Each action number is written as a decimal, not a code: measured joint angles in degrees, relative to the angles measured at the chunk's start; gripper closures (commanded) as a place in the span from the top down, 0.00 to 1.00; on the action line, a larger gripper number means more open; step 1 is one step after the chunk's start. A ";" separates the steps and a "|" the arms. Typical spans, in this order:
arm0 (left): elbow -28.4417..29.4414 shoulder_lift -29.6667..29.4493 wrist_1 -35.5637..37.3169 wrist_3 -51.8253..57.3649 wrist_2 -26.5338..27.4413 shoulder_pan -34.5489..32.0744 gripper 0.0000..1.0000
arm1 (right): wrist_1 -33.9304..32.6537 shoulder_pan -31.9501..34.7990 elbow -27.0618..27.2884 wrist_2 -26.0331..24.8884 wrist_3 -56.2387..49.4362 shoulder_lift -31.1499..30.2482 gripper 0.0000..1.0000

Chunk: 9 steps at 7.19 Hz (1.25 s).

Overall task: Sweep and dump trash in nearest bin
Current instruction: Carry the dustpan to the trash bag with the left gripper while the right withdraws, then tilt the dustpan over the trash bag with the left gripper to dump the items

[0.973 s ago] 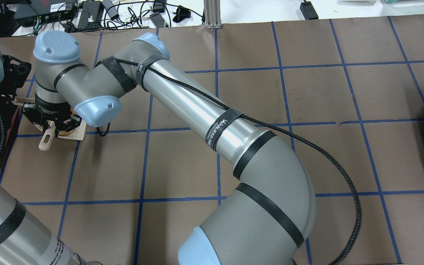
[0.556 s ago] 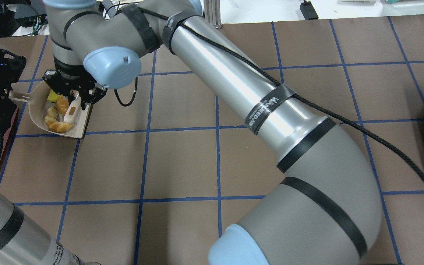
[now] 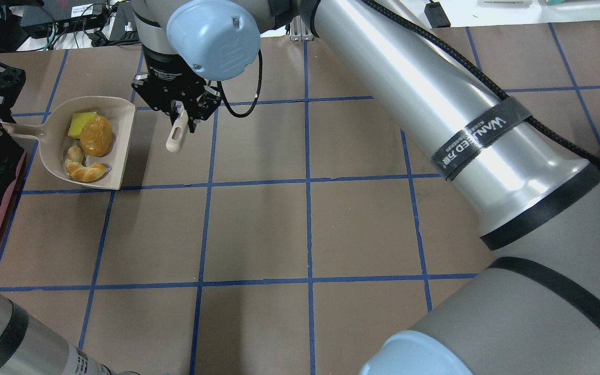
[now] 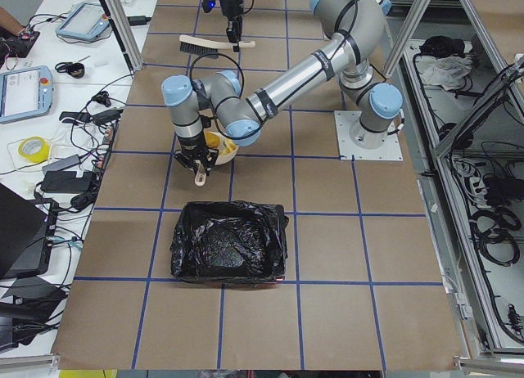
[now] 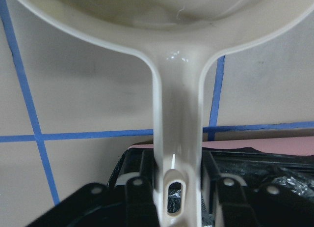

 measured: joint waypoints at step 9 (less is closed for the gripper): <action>16.11 -0.04 -12.84 -4.66 4.32 22.78 0.00 | -13.83 0.74 48.13 -8.47 -5.27 -21.63 0.00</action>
